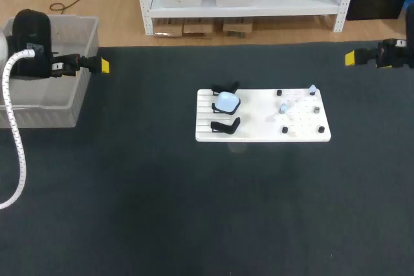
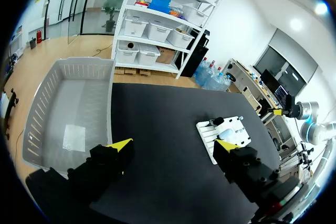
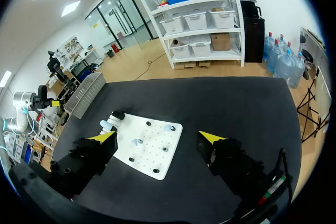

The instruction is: Pick up each earbud case from the left stands, insert the matching earbuds, close the lid, and place the case in the box.

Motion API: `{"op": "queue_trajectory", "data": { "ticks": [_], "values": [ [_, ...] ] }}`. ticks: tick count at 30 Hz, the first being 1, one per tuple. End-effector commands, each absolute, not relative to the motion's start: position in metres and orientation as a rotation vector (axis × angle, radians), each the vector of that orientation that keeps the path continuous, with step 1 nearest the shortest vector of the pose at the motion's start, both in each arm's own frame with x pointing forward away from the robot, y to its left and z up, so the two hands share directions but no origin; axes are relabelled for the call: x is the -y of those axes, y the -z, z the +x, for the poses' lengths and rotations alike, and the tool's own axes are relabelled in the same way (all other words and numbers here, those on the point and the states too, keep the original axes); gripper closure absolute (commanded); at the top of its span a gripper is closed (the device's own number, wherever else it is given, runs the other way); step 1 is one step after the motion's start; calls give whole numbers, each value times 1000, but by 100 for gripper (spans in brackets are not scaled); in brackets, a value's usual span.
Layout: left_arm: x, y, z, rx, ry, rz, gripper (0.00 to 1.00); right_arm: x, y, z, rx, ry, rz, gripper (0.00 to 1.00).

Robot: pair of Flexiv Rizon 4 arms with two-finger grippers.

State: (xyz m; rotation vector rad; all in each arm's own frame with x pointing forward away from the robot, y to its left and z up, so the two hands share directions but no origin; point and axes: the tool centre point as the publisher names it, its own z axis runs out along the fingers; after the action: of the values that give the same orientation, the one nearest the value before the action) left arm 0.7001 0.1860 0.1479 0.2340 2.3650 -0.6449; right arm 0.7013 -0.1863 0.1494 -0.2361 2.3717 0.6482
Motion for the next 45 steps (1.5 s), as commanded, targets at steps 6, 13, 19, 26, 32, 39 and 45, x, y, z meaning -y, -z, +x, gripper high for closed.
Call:
{"op": "queue_trajectory", "data": {
  "ticks": [6,13,19,26,32,39,45],
  "values": [
    [-185,-149,700,-2371,639,232,0,186,-150,701,-2373,-645,-235,0],
    [-185,-149,700,-2371,639,232,0,186,-150,701,-2373,-645,-235,0],
    [-185,-149,700,-2371,639,232,0,186,-150,701,-2373,-645,-235,0],
    [-185,-149,700,-2371,639,232,0,186,-150,701,-2373,-645,-235,0],
    [-178,-154,701,-2332,639,327,0,186,-150,701,-2373,-645,-235,0],
    [-159,-178,704,-2180,675,653,0,186,-150,701,-2373,-645,-235,0],
    [-146,-185,709,-2090,711,890,0,186,-150,701,-2373,-645,-235,0]
  ]
}}
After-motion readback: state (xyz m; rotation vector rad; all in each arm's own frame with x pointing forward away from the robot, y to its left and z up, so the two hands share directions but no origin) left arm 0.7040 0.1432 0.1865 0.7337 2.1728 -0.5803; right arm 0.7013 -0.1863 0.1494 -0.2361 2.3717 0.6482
